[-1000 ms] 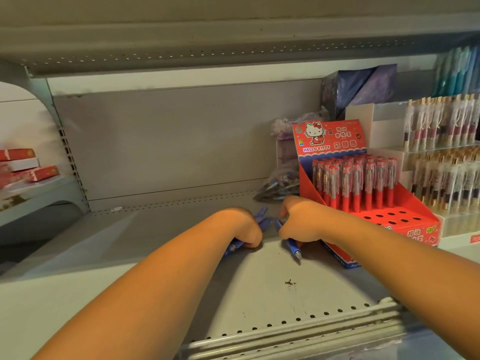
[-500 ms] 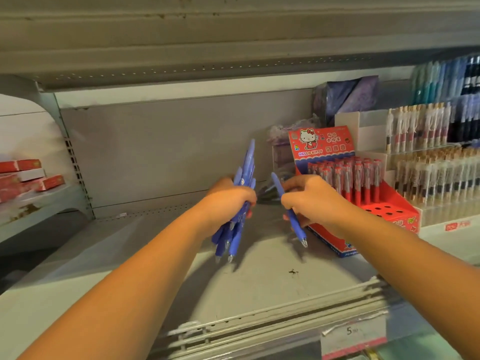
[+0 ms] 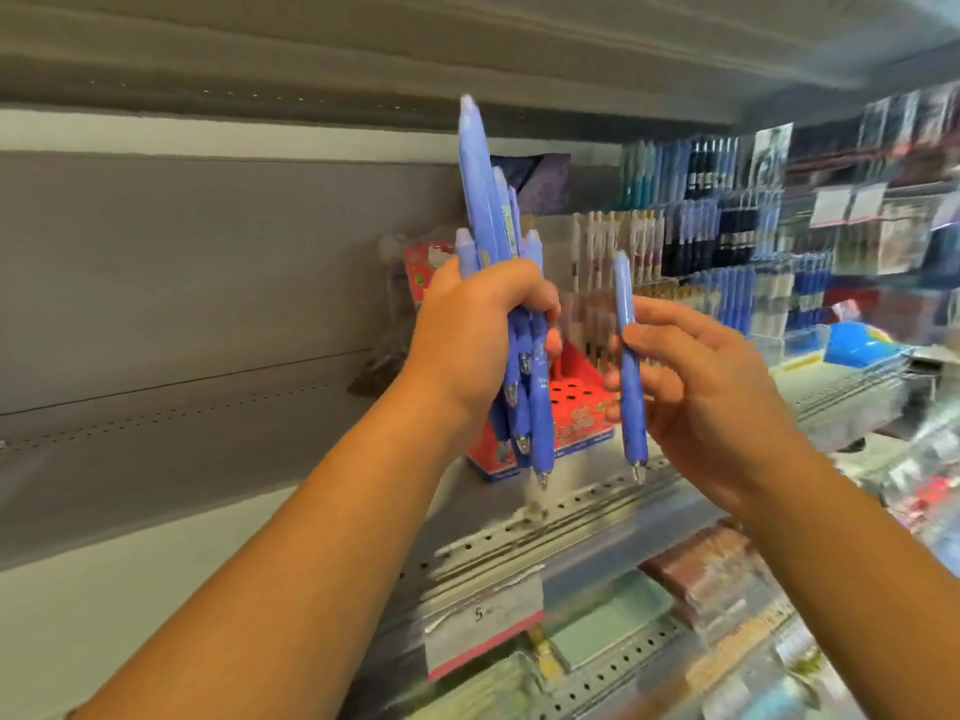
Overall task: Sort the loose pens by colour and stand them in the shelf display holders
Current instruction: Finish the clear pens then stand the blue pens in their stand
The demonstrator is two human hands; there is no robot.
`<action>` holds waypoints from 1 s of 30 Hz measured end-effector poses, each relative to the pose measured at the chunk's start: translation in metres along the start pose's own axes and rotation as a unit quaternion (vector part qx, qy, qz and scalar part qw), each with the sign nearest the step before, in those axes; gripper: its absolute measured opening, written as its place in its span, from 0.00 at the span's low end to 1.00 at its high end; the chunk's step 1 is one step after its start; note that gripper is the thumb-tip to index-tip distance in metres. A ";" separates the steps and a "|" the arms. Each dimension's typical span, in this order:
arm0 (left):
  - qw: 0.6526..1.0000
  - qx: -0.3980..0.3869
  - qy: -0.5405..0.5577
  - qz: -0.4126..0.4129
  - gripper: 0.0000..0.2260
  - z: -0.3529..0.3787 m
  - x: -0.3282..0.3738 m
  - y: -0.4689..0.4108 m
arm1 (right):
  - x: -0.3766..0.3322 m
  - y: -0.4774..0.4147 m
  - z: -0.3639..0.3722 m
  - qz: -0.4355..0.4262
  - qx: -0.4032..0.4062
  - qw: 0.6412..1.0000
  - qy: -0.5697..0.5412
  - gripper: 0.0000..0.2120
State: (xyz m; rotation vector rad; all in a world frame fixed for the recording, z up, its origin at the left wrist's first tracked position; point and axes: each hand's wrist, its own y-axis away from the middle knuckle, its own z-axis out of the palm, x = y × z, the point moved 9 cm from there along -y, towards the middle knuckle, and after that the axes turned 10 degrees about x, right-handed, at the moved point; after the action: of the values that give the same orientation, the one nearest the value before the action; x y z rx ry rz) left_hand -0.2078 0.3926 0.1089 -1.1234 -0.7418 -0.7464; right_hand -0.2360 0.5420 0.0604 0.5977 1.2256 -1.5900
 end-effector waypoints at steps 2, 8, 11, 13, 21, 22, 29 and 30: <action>0.999 -0.028 0.027 -0.016 0.08 0.035 -0.016 0.008 | -0.015 0.002 -0.034 -0.008 0.014 1.000 -0.016 0.08; 0.996 -0.026 0.050 -0.065 0.03 0.127 -0.074 0.022 | -0.051 -0.009 -0.143 -0.027 0.065 0.998 -0.008 0.13; 0.995 -0.032 0.062 -0.067 0.05 0.174 -0.097 0.024 | -0.063 -0.020 -0.195 -0.028 0.075 0.997 -0.010 0.06; 0.995 -0.051 0.065 -0.060 0.10 0.205 -0.107 0.025 | -0.068 -0.028 -0.222 -0.029 0.070 0.997 -0.014 0.09; 0.997 0.002 0.067 -0.045 0.05 0.264 -0.138 -0.002 | -0.068 -0.083 -0.286 -0.033 0.029 0.999 -0.010 0.18; 0.998 0.010 0.057 -0.039 0.06 0.264 -0.141 -0.008 | -0.066 -0.092 -0.289 -0.034 0.025 0.999 -0.013 0.18; 0.997 0.051 0.063 0.001 0.02 0.254 -0.160 -0.057 | -0.030 -0.166 -0.294 -0.025 0.000 0.999 -0.038 0.09; 0.997 0.056 0.059 0.001 0.02 0.252 -0.164 -0.065 | -0.025 -0.176 -0.293 -0.024 -0.003 0.999 -0.043 0.08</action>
State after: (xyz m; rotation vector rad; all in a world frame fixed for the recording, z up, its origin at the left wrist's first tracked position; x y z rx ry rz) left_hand -0.3858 0.6409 0.0719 -0.9709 -0.6737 -0.7537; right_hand -0.4395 0.8173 0.0487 0.4928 1.1881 -1.6348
